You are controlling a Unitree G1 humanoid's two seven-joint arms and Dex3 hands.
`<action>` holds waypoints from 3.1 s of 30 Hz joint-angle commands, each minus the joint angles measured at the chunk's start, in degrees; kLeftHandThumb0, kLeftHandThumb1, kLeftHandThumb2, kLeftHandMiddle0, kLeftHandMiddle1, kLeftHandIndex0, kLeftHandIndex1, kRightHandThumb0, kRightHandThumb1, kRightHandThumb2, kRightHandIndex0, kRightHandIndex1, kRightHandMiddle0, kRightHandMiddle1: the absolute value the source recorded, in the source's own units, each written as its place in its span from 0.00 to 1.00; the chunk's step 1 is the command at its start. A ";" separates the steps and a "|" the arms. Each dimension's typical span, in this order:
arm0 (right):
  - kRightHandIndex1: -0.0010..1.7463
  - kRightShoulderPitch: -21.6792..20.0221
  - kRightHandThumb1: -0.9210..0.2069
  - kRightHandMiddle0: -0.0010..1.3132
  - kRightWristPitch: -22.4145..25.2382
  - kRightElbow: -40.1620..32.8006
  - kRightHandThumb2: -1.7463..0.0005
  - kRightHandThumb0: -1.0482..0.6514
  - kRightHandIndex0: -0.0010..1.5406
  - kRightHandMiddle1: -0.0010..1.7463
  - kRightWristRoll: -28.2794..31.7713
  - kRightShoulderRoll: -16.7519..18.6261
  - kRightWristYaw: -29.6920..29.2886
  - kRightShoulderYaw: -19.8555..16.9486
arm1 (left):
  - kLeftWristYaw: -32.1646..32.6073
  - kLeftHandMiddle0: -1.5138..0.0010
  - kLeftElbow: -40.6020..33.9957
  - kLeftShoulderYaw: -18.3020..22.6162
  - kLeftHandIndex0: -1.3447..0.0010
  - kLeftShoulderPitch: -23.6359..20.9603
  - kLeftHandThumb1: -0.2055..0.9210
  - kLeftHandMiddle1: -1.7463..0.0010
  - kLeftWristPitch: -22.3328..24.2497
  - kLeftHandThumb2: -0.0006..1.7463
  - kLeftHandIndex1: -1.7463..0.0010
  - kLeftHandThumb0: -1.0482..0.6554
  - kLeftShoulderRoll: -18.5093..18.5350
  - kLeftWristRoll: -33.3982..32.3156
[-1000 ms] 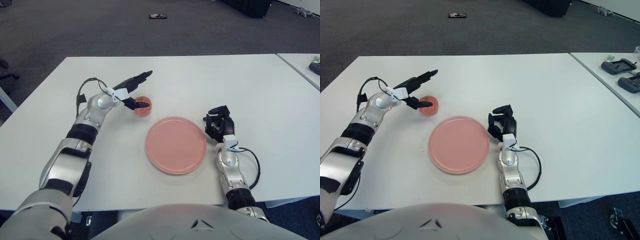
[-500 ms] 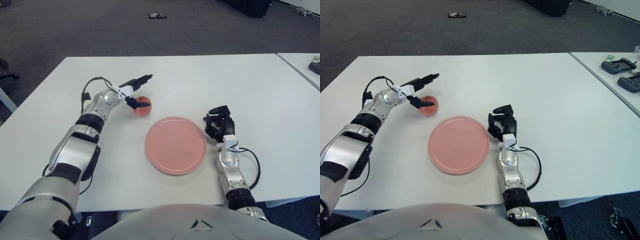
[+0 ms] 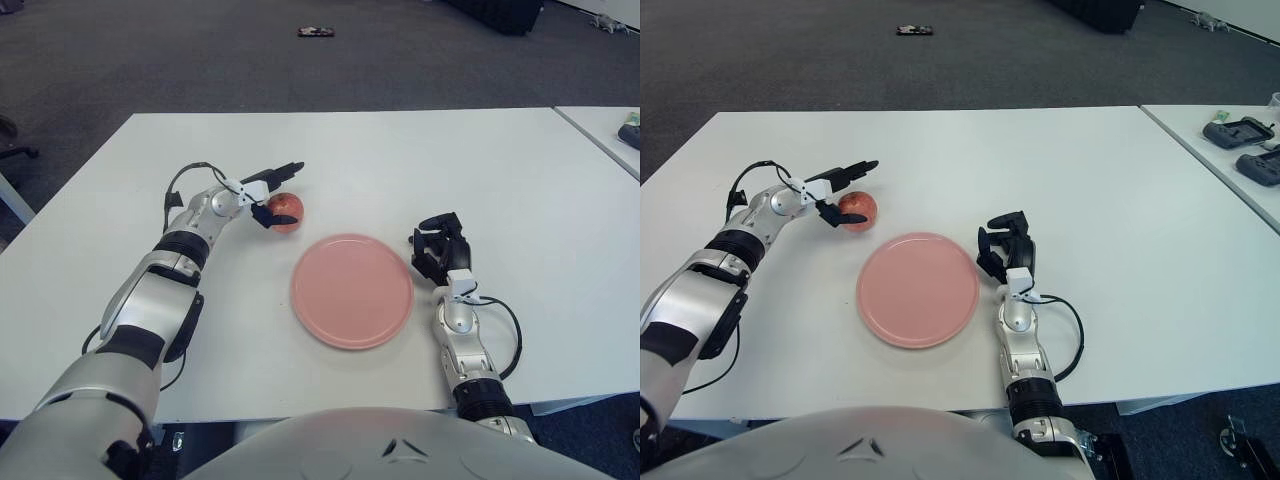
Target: Put the apple into the plate.
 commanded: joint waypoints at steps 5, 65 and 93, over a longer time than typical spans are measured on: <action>0.69 2.03 0.13 0.21 2.18 1.35 0.58 0.40 0.32 1.00 -0.28 -0.60 0.03 -0.46 | -3.99 1.00 -1.82 -0.73 1.00 -0.86 0.51 1.00 1.57 0.46 1.00 0.13 0.78 0.04; 0.72 2.49 0.18 0.24 -1.77 0.98 0.53 0.40 0.38 1.00 1.32 0.11 0.71 -0.98 | 7.80 1.00 -9.40 -7.33 1.00 7.14 0.59 1.00 0.15 0.45 0.97 0.08 -0.30 8.83; 0.71 3.44 0.16 0.23 -1.45 -1.22 0.55 0.40 0.37 1.00 2.07 1.34 1.49 -1.78 | 25.28 1.00 2.19 -16.49 1.00 2.79 0.70 1.00 -4.94 0.39 1.00 0.08 -1.50 18.40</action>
